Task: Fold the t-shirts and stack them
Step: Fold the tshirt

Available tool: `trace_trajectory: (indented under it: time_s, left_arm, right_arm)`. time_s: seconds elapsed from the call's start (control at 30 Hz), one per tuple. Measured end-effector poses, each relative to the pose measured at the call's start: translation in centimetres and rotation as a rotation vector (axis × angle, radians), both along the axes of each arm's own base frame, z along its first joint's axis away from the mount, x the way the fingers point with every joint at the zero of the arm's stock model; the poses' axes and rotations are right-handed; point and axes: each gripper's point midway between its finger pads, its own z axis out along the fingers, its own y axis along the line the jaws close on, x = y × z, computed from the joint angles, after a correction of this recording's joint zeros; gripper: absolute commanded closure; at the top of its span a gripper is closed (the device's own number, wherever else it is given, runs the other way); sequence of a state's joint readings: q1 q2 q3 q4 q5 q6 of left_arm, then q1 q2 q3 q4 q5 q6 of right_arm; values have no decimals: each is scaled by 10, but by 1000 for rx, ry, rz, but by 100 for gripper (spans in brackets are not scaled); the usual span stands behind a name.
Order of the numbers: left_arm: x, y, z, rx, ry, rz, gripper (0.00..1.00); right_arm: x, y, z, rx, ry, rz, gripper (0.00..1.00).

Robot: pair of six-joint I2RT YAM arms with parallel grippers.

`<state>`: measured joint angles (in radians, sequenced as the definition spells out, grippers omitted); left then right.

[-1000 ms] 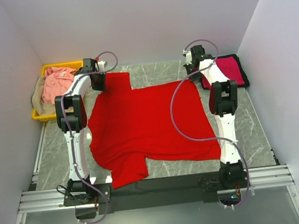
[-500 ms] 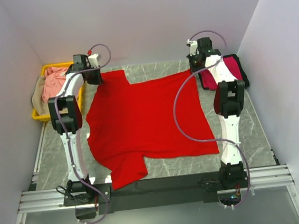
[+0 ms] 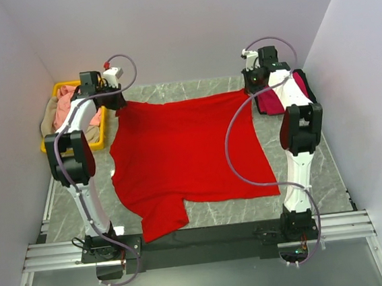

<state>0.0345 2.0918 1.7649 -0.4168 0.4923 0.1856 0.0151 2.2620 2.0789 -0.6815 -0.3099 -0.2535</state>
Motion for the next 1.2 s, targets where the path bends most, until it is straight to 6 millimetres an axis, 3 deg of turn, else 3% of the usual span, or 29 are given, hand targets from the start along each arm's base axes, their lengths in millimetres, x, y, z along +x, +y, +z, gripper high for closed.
trace_trajectory:
  time_s: [0.13, 0.27, 0.53, 0.7, 1.0, 1.2]
  left_arm:
    - [-20, -1, 13, 19, -36, -47, 100]
    - [-51, -2, 6, 35, -19, -94, 100]
    - [-113, -1, -30, 82, 62, -169, 100]
    - [-128, 0, -47, 99, 97, -195, 100]
    - [-148, 5, -74, 136, 171, -218, 99]
    - [-152, 9, -95, 152, 226, -212, 99]
  right_arm:
    - [-16, 0, 9, 3, 1, 29, 100]
    - [-34, -3, 10, 2, 18, 53, 100]
    - [-73, -8, -28, -4, 144, 82, 100]
    - [-98, -9, -49, -6, 238, 94, 100]
    - [-110, -11, -61, -42, 293, 92, 100]
    - [-121, -6, -84, -89, 360, 112, 100]
